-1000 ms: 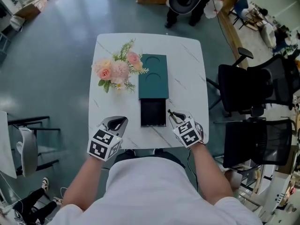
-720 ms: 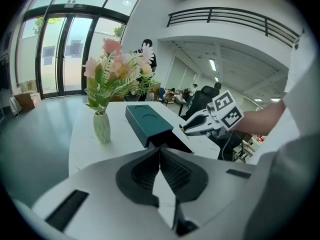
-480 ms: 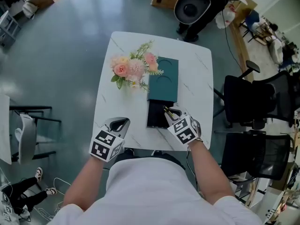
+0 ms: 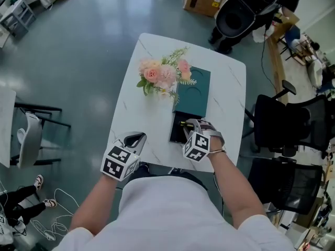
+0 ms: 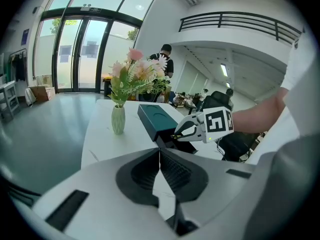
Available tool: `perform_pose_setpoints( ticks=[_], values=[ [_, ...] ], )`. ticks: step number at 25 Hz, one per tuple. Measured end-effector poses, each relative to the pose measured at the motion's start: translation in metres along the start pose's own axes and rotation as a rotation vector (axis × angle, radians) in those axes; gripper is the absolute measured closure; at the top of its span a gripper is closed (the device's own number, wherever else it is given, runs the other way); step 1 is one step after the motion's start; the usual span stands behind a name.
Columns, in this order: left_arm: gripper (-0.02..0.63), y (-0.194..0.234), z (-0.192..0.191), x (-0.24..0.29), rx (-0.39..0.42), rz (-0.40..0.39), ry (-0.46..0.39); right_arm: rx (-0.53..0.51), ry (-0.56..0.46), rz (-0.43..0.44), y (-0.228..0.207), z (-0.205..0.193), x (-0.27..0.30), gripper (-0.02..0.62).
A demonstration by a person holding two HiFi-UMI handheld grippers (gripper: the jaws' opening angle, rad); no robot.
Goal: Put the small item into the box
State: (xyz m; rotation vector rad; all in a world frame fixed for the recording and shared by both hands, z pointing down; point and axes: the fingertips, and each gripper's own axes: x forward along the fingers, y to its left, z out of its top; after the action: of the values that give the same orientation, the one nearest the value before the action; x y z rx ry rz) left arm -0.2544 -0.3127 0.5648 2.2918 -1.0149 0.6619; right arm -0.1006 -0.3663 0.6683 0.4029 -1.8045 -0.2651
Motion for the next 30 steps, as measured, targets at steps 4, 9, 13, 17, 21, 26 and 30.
perform_pose_setpoints(
  ticks=[4,9,13,17,21,26,30],
  values=[
    [0.591,-0.001,-0.005,-0.006,-0.014,0.012,-0.001,-0.157,0.062,0.034,0.016,-0.006,0.015,0.518],
    [0.591,-0.004,-0.006,-0.011,-0.019,0.015,-0.011,-0.174,0.109,0.068,0.024,-0.013,0.025,0.517],
    [0.591,-0.005,-0.011,-0.012,-0.022,0.016,-0.006,-0.149,0.104,0.077,0.028,-0.013,0.022,0.5],
    [0.59,-0.009,-0.011,-0.01,-0.019,0.008,-0.002,-0.127,0.084,0.073,0.029,-0.012,0.013,0.5],
    [0.589,-0.017,-0.007,-0.003,-0.004,-0.006,-0.001,-0.093,0.058,0.057,0.029,-0.01,0.003,0.5],
    [0.591,-0.028,0.002,0.009,0.022,-0.031,0.004,-0.01,0.01,0.051,0.026,-0.008,-0.015,0.5],
    [0.591,-0.04,0.014,0.021,0.049,-0.048,-0.001,0.186,-0.088,0.058,0.014,-0.003,-0.044,0.503]
  ],
)
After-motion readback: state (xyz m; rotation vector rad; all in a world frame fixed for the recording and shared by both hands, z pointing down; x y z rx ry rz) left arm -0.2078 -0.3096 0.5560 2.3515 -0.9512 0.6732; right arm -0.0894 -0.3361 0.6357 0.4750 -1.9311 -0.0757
